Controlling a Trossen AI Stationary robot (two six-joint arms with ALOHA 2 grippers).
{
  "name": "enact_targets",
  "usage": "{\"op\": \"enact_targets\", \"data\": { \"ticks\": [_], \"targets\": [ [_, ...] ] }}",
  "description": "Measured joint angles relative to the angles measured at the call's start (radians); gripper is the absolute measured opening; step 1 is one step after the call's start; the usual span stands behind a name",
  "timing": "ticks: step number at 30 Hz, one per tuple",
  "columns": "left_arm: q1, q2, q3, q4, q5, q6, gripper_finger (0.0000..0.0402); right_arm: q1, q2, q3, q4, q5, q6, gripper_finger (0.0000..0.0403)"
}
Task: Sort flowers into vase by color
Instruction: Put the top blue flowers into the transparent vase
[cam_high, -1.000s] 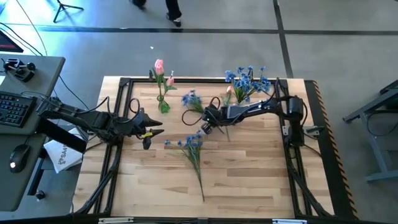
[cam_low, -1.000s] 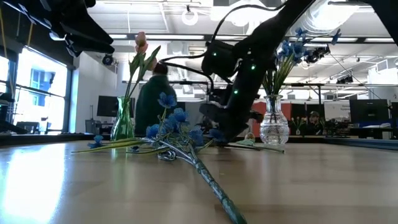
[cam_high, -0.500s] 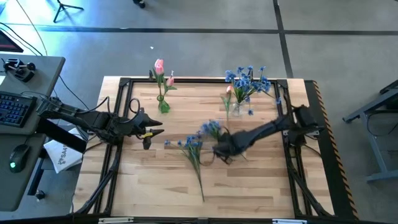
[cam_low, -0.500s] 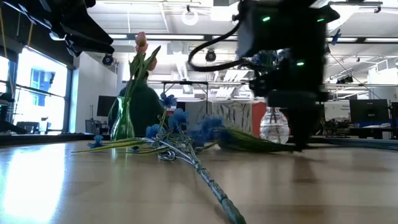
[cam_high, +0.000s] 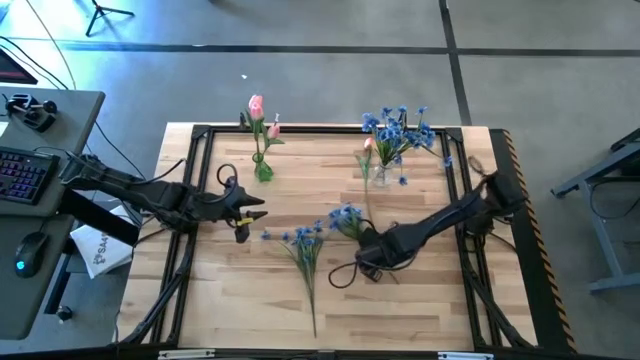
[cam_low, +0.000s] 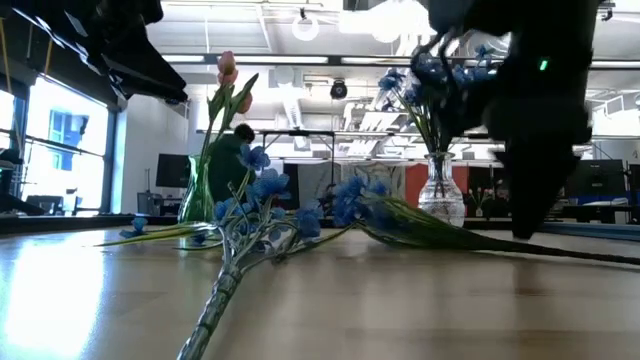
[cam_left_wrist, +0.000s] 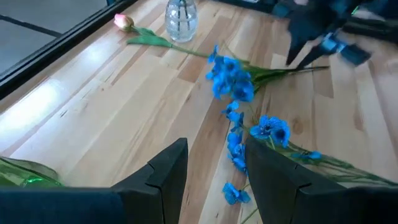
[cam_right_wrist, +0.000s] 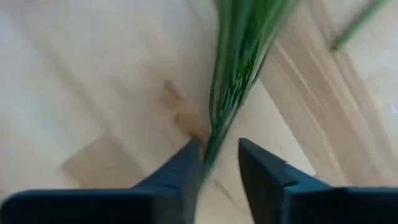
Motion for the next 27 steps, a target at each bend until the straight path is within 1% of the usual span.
{"op": "enact_targets", "data": {
  "ticks": [1,3,4,6,8,11,14,17,19,23,27],
  "targets": [
    [0.000,0.005,0.000,-0.002,0.000,0.000,0.0147,-0.001,-0.021,-0.001,-0.002,-0.006,-0.034,0.0116],
    [0.000,0.013,0.000,0.000,0.000,0.000,0.0147,0.005,-0.058,-0.017,0.021,0.002,-0.152,0.0146],
    [0.000,0.016,0.000,-0.001,0.000,0.000,0.0147,0.017,-0.080,-0.035,0.032,0.021,-0.201,0.0157],
    [0.000,0.021,0.000,-0.001,0.000,0.000,0.0147,0.045,-0.132,-0.081,0.070,0.055,-0.230,0.0170],
    [0.000,0.024,0.000,-0.001,0.000,0.000,0.0147,0.071,-0.193,-0.141,0.131,0.087,-0.174,0.0174],
    [0.000,0.026,0.000,-0.001,0.000,0.000,0.0147,0.111,-0.263,-0.242,0.200,0.139,-0.018,0.0173],
    [0.000,0.026,0.000,0.000,0.000,0.000,0.0147,0.162,-0.302,-0.337,0.346,0.192,0.116,0.0173],
    [0.000,0.026,0.000,0.000,-0.007,0.001,0.0147,0.189,-0.288,-0.410,0.514,0.222,0.134,0.0180],
    [0.000,0.029,0.000,0.000,-0.022,0.000,0.0147,0.194,-0.274,-0.428,0.571,0.244,0.136,0.0192],
    [0.000,0.029,0.000,0.000,-0.029,0.000,0.0147,0.183,-0.226,-0.428,0.572,0.327,0.118,0.0219],
    [0.000,0.029,0.000,0.000,-0.029,0.000,0.0147,0.161,-0.173,-0.411,0.580,0.343,0.076,0.0223]
  ]
}}
